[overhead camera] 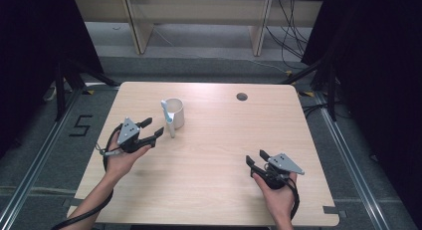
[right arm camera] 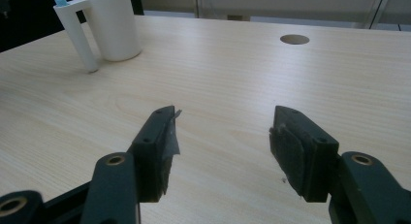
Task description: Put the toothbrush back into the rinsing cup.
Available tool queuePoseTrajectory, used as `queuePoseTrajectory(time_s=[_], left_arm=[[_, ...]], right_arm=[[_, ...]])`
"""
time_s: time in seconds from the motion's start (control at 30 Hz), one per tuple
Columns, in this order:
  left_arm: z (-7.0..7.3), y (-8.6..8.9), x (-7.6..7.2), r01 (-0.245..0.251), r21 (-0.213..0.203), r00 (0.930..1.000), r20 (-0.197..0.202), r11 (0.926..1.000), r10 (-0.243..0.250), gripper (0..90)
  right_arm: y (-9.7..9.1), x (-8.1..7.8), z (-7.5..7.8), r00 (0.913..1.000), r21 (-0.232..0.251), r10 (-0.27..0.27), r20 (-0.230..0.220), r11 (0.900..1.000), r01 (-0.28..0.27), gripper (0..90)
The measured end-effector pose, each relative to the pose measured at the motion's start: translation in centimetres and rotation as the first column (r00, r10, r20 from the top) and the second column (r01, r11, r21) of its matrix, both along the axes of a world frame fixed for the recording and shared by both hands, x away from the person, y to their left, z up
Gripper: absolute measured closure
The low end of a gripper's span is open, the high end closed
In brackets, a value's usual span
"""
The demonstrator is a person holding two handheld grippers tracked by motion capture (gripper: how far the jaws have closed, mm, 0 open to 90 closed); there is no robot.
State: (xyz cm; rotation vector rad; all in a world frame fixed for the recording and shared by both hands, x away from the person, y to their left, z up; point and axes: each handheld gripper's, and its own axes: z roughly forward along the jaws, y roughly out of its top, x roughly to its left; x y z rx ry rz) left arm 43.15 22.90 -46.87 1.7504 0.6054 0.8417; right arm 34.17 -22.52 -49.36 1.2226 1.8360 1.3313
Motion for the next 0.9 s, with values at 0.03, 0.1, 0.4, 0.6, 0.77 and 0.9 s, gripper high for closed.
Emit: queuePoseTrajectory(time_s=[0.03,0.1,0.4,0.6,0.77,0.9], left_arm=[[0.0,0.2,-0.2,0.000,0.004,1.0000,0.000,1.0000,0.000,40.0],[-0.1,0.6,-0.7,-0.004,0.017,1.0000,-0.008,0.9998,0.005,39.8],[-0.6,1.8,-2.7,0.009,0.006,1.0000,-0.001,0.9999,-0.009,39.2],[-1.1,2.9,-4.2,0.000,0.023,1.0000,-0.004,0.9997,0.000,38.9],[-2.1,3.9,-5.2,-0.006,0.031,1.0000,0.001,0.9995,0.006,38.9],[-3.1,4.3,-5.7,-0.017,0.028,0.9998,0.012,0.9995,0.017,38.9]], right_arm=[[0.1,-0.1,0.0,0.9997,0.017,0.006,-0.023,0.9998,-0.006,43.0],[0.1,0.1,-0.1,0.9996,0.023,0.018,-0.022,0.9996,-0.017,43.0],[0.0,0.0,-0.1,0.9998,0.009,0.009,-0.020,0.9999,-0.009,42.8],[0.1,0.0,-0.2,0.9997,0.006,-0.001,-0.023,1.0000,0.001,42.6],[0.2,0.1,-0.4,0.9996,0.024,0.008,-0.027,0.9997,-0.008,42.4],[0.3,0.1,-0.4,0.9993,0.015,0.005,-0.036,0.9999,-0.005,42.3]])
